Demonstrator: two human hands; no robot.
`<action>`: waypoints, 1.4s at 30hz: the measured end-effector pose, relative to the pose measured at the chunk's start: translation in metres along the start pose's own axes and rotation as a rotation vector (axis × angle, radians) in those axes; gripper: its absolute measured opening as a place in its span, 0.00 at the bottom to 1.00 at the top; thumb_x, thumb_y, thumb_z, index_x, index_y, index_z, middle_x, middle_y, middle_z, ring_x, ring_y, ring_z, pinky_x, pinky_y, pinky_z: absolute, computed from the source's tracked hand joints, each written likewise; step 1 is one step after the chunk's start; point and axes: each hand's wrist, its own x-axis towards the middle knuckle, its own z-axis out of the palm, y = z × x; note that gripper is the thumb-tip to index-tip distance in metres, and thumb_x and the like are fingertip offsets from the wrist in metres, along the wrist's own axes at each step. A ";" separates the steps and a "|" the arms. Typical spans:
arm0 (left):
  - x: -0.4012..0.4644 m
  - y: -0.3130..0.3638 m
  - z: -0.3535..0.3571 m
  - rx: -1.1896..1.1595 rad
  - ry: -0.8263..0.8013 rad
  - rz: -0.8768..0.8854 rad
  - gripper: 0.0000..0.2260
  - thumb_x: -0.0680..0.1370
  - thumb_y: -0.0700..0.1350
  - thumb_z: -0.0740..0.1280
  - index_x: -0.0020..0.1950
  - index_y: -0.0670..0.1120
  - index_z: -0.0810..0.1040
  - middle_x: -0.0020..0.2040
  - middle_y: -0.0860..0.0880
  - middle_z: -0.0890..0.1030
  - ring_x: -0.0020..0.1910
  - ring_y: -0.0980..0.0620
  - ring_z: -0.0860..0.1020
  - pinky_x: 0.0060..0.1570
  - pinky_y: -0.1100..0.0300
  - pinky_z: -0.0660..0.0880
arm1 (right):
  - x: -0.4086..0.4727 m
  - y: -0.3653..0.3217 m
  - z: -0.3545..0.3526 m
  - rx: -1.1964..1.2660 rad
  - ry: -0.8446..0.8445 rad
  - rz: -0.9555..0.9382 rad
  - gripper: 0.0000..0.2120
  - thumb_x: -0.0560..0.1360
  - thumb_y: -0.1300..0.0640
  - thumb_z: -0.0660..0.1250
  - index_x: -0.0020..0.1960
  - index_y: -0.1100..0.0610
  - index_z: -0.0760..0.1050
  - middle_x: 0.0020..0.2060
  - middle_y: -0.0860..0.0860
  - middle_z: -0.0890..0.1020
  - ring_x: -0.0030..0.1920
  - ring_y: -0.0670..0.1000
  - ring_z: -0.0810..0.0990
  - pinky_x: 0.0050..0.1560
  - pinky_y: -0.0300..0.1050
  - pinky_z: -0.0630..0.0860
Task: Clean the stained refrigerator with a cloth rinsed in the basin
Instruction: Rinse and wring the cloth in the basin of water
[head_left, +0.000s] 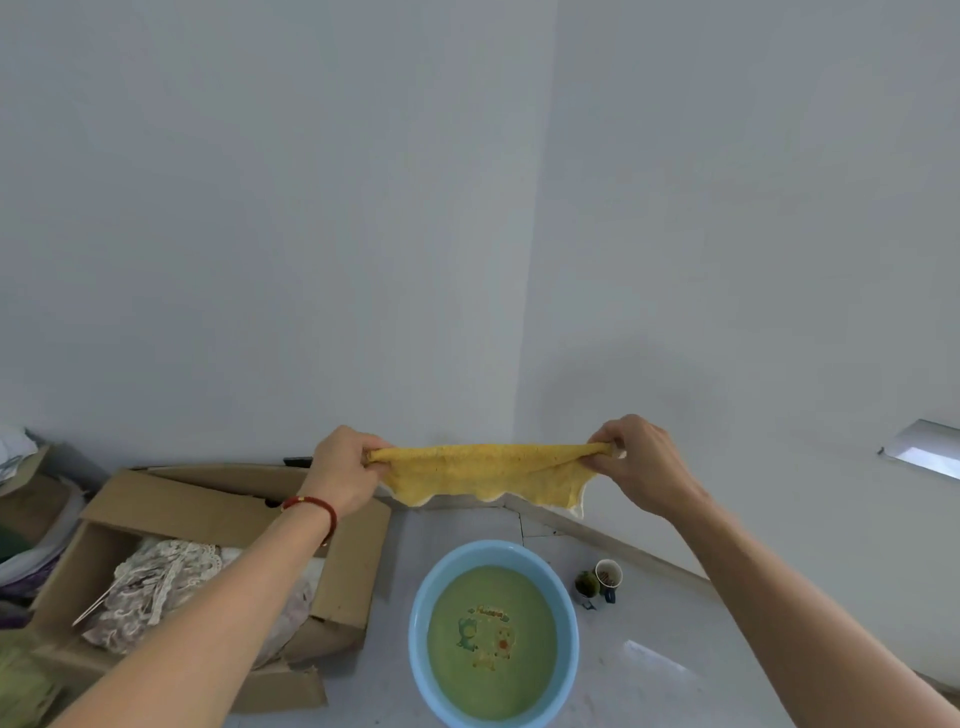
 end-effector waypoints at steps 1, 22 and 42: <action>-0.001 0.000 -0.001 -0.067 -0.001 -0.007 0.16 0.75 0.36 0.71 0.33 0.55 0.84 0.31 0.59 0.80 0.32 0.62 0.75 0.35 0.69 0.69 | -0.003 0.003 -0.005 0.074 -0.027 -0.003 0.04 0.78 0.55 0.74 0.47 0.54 0.82 0.48 0.48 0.81 0.52 0.49 0.78 0.49 0.43 0.71; -0.032 0.006 0.112 -0.975 -0.747 -0.613 0.18 0.84 0.57 0.55 0.70 0.51 0.70 0.63 0.42 0.83 0.61 0.39 0.82 0.59 0.28 0.74 | -0.078 0.070 0.069 0.574 -0.113 0.456 0.07 0.83 0.57 0.64 0.56 0.48 0.80 0.49 0.49 0.86 0.52 0.53 0.85 0.53 0.54 0.84; -0.044 -0.041 0.453 -0.775 -0.738 -0.871 0.17 0.82 0.42 0.67 0.68 0.58 0.72 0.63 0.49 0.82 0.60 0.48 0.83 0.60 0.45 0.80 | -0.108 0.294 0.293 1.203 -0.255 1.214 0.16 0.83 0.49 0.66 0.63 0.59 0.80 0.54 0.55 0.88 0.57 0.58 0.86 0.61 0.60 0.80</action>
